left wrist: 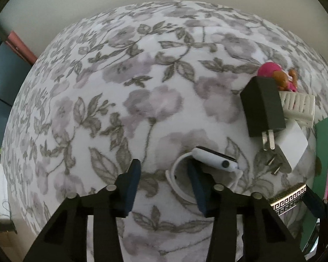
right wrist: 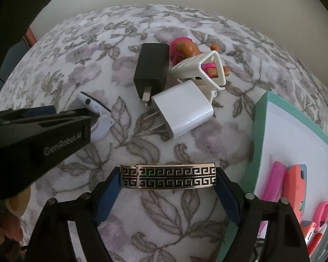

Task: Organize rigid objects
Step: 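Grasp the white watch with the left tool while the right tool grasps the gold patterned bar, then lift the watch with the left tool while the right tool carries the bar toward the tray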

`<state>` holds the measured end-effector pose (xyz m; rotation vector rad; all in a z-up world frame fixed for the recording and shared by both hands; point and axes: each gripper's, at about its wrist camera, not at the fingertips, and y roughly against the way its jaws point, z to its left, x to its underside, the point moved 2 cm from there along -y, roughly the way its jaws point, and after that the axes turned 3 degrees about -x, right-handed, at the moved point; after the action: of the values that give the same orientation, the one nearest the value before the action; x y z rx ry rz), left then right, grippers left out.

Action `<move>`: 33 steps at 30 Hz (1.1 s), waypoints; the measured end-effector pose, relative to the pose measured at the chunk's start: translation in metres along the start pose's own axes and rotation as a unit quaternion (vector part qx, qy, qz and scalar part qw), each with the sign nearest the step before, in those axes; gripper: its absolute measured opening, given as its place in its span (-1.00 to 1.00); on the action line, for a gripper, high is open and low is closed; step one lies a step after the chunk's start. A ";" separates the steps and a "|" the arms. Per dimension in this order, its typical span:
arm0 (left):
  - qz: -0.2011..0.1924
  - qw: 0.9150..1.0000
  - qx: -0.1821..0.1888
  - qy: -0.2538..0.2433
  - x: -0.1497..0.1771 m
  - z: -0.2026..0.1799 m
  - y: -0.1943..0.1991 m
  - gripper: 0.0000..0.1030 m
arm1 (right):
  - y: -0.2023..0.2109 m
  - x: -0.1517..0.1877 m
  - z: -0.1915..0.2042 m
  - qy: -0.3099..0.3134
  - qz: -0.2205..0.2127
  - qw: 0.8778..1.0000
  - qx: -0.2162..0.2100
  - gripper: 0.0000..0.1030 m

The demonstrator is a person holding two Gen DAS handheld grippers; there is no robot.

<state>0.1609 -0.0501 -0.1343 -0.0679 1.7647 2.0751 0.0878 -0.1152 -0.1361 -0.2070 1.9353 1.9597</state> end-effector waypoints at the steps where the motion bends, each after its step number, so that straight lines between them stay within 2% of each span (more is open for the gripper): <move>1: -0.001 1.000 0.002 -0.001 0.000 -0.001 0.001 -0.21 | 0.001 0.003 0.001 0.000 -0.001 1.000 0.000 0.63; 3: -0.001 1.000 0.012 0.000 0.000 -0.004 0.002 -0.35 | 0.000 0.003 0.002 0.000 -0.003 1.000 0.003 0.63; 5: -0.001 1.000 0.028 0.000 0.000 -0.007 0.001 -0.63 | 0.000 0.005 0.003 -0.002 -0.004 1.000 0.003 0.62; 7: -0.003 0.999 0.036 -0.002 0.002 -0.009 0.003 -0.73 | 0.002 0.006 0.000 -0.004 -0.006 1.000 -0.002 0.62; 12: 0.003 0.998 0.063 0.018 0.004 0.000 0.005 -0.73 | 0.005 0.006 -0.005 -0.009 -0.010 1.000 -0.009 0.62; 19: -0.003 0.996 0.078 0.035 -0.001 0.006 0.009 -0.76 | 0.008 0.003 -0.009 -0.016 -0.014 1.000 -0.012 0.62; 25: -0.025 0.994 0.090 0.055 -0.005 0.022 0.027 -0.77 | 0.023 0.000 -0.017 -0.023 -0.028 0.999 -0.021 0.62; 33: -0.078 0.989 0.099 0.080 -0.019 0.049 0.063 -0.77 | 0.059 -0.008 -0.028 -0.036 -0.066 0.997 -0.018 0.62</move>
<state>0.1681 -0.0161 -0.0597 -0.3122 1.9826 1.8203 0.0693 -0.1430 -0.0794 -0.2632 1.7948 1.8920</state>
